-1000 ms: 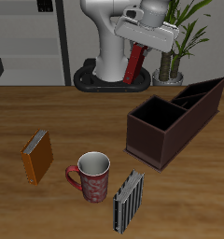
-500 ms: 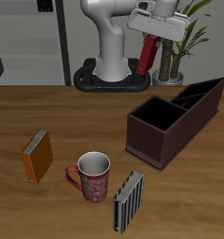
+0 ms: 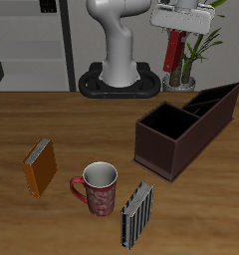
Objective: Place the red book into the left desk caddy's left compartment
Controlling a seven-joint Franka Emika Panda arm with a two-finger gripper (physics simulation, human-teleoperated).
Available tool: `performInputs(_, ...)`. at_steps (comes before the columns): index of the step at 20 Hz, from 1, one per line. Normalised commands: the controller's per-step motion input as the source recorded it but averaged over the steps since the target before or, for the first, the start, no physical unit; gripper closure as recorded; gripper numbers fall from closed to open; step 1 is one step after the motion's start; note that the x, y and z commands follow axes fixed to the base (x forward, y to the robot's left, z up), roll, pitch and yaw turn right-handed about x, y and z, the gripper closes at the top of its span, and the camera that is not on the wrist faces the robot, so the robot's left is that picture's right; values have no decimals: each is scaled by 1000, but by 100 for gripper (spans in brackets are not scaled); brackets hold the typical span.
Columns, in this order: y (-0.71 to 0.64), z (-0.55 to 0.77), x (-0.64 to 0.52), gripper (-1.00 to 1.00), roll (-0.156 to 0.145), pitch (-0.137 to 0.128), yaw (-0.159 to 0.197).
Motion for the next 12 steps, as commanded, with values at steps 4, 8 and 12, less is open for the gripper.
performInputs(4,234,47,49,100,17,32,-80)
performInputs(8,251,59,43,100,35,-1,-40)
performInputs(12,266,61,149,100,22,18,-68)
